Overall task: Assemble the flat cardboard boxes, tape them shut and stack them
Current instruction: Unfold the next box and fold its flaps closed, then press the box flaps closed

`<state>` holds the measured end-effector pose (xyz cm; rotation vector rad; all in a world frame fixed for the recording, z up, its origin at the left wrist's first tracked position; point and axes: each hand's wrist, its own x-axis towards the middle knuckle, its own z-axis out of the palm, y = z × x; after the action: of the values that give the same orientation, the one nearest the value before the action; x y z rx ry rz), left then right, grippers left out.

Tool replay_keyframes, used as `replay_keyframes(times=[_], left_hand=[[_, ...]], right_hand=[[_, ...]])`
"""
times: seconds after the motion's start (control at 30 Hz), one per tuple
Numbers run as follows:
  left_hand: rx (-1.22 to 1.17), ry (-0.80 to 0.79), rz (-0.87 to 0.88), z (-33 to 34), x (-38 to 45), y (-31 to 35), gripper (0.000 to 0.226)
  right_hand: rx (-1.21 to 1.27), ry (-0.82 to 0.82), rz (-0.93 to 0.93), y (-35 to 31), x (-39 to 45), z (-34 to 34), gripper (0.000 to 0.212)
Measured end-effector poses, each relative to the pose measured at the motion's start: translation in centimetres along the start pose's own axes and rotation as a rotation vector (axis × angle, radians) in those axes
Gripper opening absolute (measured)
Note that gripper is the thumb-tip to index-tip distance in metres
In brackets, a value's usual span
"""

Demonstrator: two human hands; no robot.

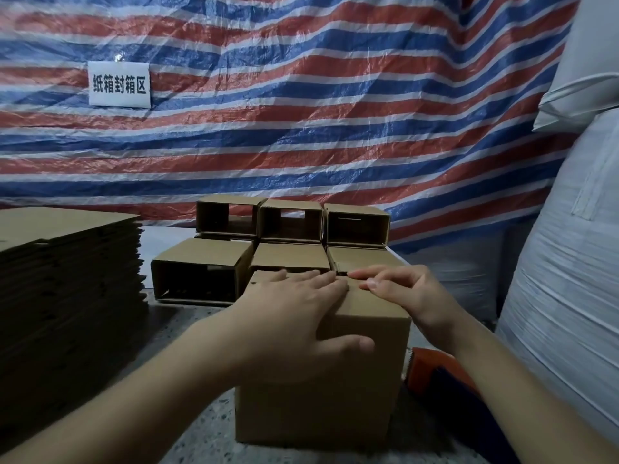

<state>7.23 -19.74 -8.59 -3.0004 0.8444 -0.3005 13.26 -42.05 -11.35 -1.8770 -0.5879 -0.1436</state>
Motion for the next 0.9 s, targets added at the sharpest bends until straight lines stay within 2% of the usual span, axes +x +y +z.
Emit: replay_keyframes(times=[0.1,0.17,0.23,0.33,0.57,0.67,0.73,0.83,0.9], left_hand=[[0.041,0.069,0.022,0.8,0.0,-0.3,0.084],[0.055,0.090,0.027,1.0,0.1,-0.5,0.081],[0.066,0.103,0.035,1.1,0.2,-0.6,0.077],[0.054,0.144,0.049,1.4,0.3,-0.6,0.065],[0.031,0.126,0.016,1.0,0.4,-0.2,0.065],[0.030,0.093,-0.006,0.8,0.3,0.0,0.067],[0.024,0.090,-0.008,0.7,0.2,0.0,0.067],[0.026,0.102,-0.010,0.7,0.1,0.0,0.067],[0.028,0.109,-0.015,0.7,0.1,0.1,0.067]], right_hand=[[-0.109,-0.005,0.075,-1.9,-0.3,0.0,0.022],[-0.339,-0.037,0.092,-4.1,-0.7,0.2,0.039],[-0.601,-0.127,0.082,-6.1,-1.3,1.4,0.057],[-0.859,-0.302,0.148,-7.3,-2.0,3.8,0.063],[-0.960,-0.270,0.262,-8.2,-3.7,2.9,0.060],[-0.936,-0.123,0.519,-8.3,-4.3,-0.4,0.075],[-1.112,-0.158,0.616,-7.1,-4.6,-2.5,0.068],[-1.312,-0.309,0.748,-3.1,-6.3,-3.6,0.053],[-1.321,-0.205,0.762,-0.4,-7.7,-3.9,0.056]])
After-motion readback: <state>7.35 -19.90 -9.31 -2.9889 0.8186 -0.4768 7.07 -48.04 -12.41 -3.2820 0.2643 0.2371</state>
